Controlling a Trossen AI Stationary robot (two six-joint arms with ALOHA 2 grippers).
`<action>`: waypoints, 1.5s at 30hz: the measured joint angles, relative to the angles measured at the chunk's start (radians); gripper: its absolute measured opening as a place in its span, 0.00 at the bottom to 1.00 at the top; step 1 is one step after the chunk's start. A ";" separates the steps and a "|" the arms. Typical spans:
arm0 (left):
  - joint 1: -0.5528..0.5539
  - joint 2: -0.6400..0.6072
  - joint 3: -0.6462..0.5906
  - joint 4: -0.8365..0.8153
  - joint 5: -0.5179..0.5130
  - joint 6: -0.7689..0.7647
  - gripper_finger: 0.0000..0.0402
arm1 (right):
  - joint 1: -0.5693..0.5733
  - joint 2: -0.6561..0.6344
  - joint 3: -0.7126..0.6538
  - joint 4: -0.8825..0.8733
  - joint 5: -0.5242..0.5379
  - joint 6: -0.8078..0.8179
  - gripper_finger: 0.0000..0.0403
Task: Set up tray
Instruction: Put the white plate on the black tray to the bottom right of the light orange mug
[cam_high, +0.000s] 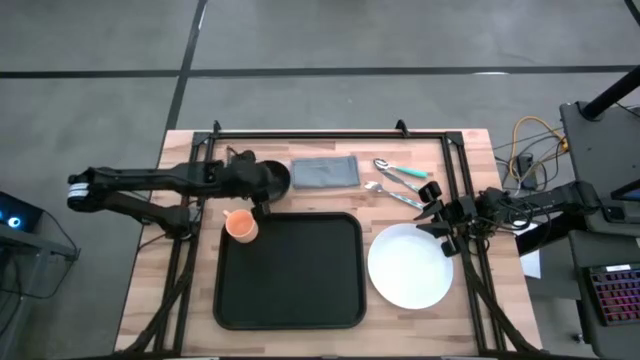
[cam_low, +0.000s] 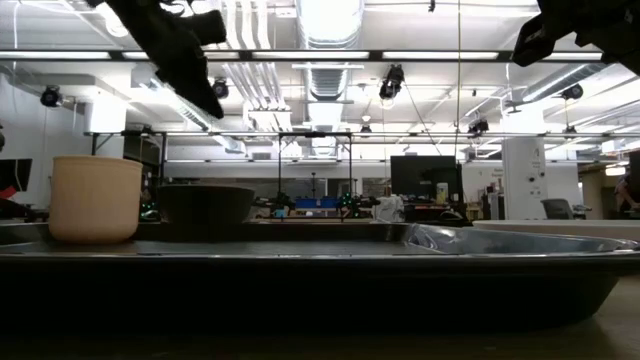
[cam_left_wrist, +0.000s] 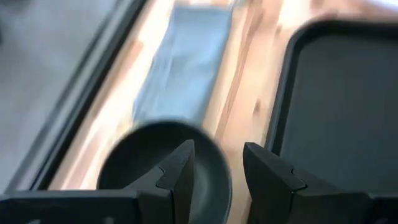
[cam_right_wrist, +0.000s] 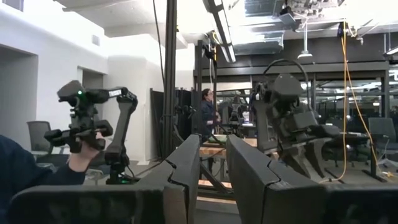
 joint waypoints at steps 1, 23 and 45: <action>-0.001 -0.031 -0.045 0.070 0.004 0.015 0.30 | 0.000 0.000 0.000 0.000 0.000 0.000 0.18; -0.001 -0.626 -0.565 0.628 0.384 0.046 0.30 | 0.000 0.000 0.000 0.023 -0.006 0.155 0.17; 0.000 -0.657 -0.779 0.976 0.492 0.008 0.30 | 0.000 0.014 0.401 -0.898 0.120 0.028 0.17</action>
